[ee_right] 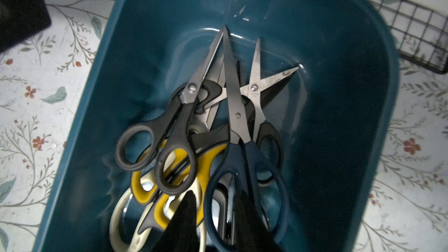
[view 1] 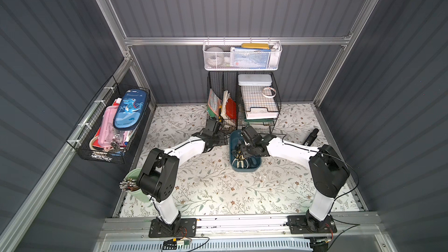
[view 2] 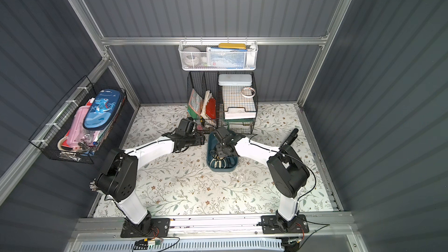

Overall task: Take the scissors out of the storage box
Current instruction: Pick up the scissors from the storage box.

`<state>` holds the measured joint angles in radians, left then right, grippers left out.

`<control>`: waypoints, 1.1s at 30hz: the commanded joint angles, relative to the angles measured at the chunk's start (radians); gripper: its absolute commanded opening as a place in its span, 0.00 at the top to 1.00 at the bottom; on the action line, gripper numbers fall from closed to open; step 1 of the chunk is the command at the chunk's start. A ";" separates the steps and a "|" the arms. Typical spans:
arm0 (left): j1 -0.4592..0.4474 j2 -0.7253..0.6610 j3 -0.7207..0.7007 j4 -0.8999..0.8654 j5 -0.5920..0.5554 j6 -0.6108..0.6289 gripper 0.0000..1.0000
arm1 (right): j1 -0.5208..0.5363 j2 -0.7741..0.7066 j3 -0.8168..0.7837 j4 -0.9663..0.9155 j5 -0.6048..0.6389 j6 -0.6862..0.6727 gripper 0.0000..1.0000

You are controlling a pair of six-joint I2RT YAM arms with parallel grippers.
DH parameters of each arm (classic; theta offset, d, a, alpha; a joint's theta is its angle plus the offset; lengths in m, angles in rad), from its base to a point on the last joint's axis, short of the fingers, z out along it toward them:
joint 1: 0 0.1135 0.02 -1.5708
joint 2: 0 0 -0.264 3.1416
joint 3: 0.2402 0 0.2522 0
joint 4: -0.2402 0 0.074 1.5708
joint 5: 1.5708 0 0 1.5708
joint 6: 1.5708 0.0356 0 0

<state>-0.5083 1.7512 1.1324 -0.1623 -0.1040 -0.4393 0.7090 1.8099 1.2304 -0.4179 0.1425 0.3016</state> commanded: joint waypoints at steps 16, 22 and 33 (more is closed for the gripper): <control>0.016 0.003 0.039 -0.038 0.026 -0.027 0.26 | 0.010 0.059 0.007 -0.063 -0.019 0.078 0.84; 0.016 0.001 0.048 -0.042 0.032 -0.034 0.26 | 0.010 0.058 0.011 -0.051 -0.032 0.130 0.94; 0.013 0.015 0.046 -0.012 0.061 -0.035 0.27 | 0.010 -0.114 0.021 -0.047 -0.018 0.186 1.00</control>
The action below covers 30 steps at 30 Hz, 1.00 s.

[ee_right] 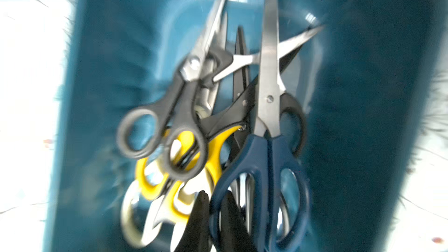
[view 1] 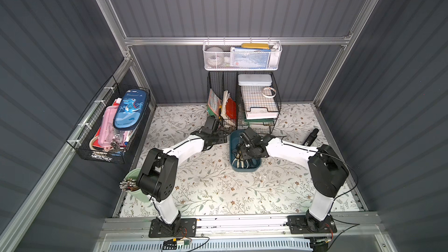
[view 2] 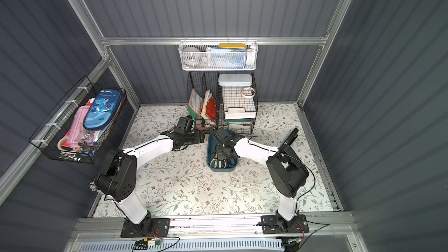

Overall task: Take the scissors out of the storage box
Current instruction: Pick up the scissors from the storage box, then place the scissors at the center of the board.

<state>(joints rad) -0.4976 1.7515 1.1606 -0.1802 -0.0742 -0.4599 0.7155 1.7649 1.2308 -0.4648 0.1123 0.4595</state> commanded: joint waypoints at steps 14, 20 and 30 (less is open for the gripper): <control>-0.007 0.046 0.036 0.017 0.062 -0.002 0.28 | -0.176 -0.395 -0.134 -0.159 0.096 -0.007 1.00; -0.007 0.044 0.033 0.014 0.058 0.002 0.28 | -0.279 -0.488 -0.283 -0.166 0.084 -0.014 1.00; -0.008 0.052 0.030 0.004 0.055 0.003 0.27 | -0.294 -0.383 -0.378 -0.107 -0.003 0.007 1.00</control>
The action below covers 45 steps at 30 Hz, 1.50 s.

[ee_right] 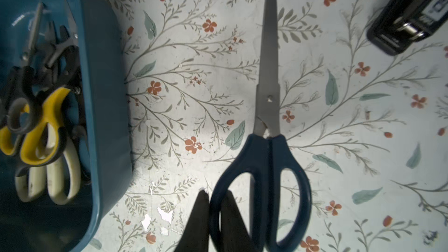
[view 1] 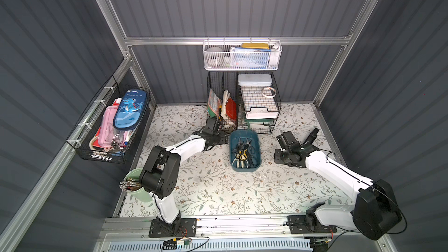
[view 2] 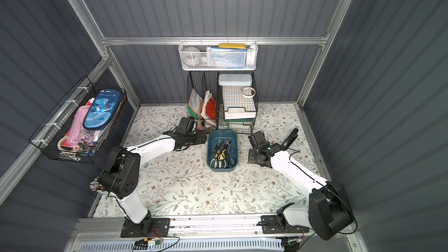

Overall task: Take the scissors out of the storage box
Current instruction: Place the scissors at the center of the board, then move the storage box to the center of the board.

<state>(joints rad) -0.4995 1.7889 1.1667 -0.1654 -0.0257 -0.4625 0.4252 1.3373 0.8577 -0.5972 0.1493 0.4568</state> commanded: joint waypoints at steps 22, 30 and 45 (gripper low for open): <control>-0.006 0.022 0.021 -0.016 -0.006 0.001 0.27 | 0.011 0.236 -0.034 0.182 -0.100 0.050 0.93; -0.008 0.053 0.027 0.002 0.014 -0.005 0.28 | 0.012 0.203 -0.023 0.149 -0.089 0.043 0.80; -0.073 0.149 0.132 -0.006 0.012 0.026 0.36 | 0.009 0.092 0.063 0.044 -0.083 -0.009 0.70</control>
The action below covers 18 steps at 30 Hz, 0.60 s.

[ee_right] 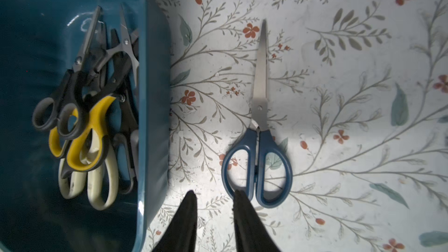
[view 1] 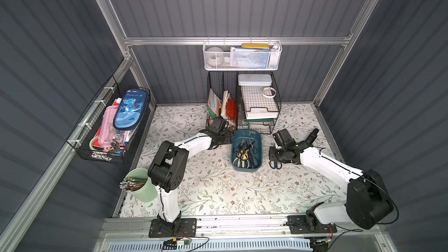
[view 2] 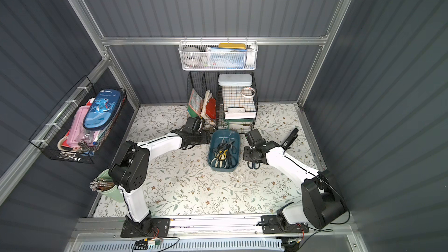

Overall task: Take the scissors out of the storage box
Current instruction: Move the storage box to the center of the board.

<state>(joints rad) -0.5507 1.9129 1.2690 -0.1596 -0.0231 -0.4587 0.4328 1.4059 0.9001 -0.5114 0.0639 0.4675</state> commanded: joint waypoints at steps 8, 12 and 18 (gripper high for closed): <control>-0.033 -0.060 -0.006 -0.016 -0.062 0.011 0.38 | 0.004 0.036 0.011 -0.025 -0.018 -0.009 0.68; -0.042 -0.062 -0.001 -0.012 -0.037 0.051 0.38 | 0.004 0.040 0.013 -0.022 -0.018 -0.010 0.66; -0.063 -0.021 0.014 -0.006 0.009 0.093 0.39 | 0.004 0.039 0.007 -0.014 -0.022 -0.004 0.66</control>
<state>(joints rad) -0.5999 1.8786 1.2716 -0.1581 -0.0460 -0.4095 0.4328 1.4460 0.9054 -0.5240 0.0448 0.4587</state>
